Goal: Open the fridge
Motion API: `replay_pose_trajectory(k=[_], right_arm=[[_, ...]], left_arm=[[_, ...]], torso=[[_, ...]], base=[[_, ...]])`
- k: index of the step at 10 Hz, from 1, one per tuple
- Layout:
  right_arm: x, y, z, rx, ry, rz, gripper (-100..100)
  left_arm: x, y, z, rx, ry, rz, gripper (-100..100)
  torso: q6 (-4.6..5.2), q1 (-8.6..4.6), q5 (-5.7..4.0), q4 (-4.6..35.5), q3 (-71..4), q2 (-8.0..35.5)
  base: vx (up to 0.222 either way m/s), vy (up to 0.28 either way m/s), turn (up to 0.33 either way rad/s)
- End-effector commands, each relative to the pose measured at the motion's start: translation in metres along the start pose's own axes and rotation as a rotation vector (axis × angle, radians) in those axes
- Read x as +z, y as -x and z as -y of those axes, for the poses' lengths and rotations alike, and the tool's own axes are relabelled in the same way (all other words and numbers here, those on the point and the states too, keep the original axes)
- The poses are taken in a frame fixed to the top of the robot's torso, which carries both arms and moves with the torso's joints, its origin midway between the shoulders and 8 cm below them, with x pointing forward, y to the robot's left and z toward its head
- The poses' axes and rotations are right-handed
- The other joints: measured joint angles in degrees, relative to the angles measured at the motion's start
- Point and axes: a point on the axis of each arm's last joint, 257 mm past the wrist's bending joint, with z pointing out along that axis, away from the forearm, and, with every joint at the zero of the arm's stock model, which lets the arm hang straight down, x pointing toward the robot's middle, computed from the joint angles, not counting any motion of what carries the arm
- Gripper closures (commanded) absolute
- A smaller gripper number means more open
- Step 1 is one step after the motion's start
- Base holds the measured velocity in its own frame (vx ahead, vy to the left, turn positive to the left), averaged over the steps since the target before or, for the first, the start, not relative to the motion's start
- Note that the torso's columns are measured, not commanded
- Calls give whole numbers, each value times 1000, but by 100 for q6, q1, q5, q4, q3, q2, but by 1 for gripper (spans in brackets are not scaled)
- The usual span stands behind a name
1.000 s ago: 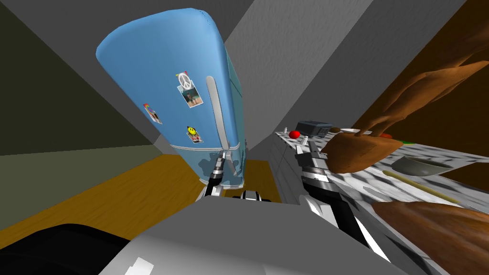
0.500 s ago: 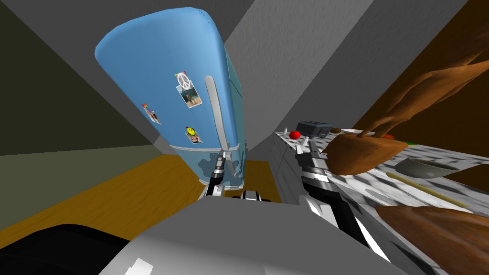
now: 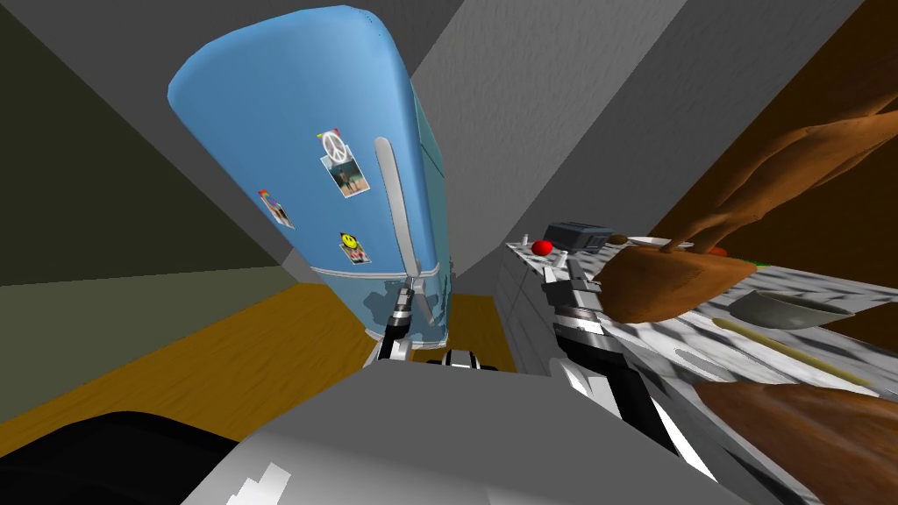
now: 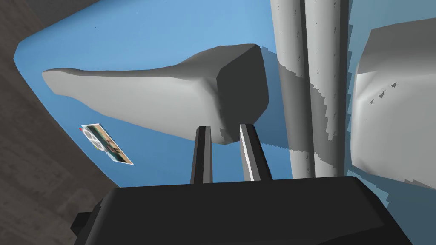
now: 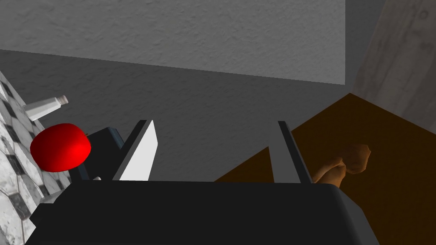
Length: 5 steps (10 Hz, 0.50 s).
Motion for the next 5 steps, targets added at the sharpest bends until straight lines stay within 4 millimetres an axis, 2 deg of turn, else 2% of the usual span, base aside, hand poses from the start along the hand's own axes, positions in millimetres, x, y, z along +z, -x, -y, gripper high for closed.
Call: replay_pose_trajectory(k=[1,2,5], right_arm=[[0,0,0,0,0,0,0],[0,0,0,0,0,0,0],[0,0,0,0,0,0,0]], left_arm=[[-5,-1,-4,0,3,-1,100],[-2,2,-7,24,16,-23,-100],[5,7,-12,50,44,-41,-100]], torso=[[-1,-6,-4,4,2,4],[-3,-7,-3,2,0,0],[-3,-4,-2,0,-3,-4]], base=[[-14,2,-1],[-6,-18,14],[-4,-34,21]])
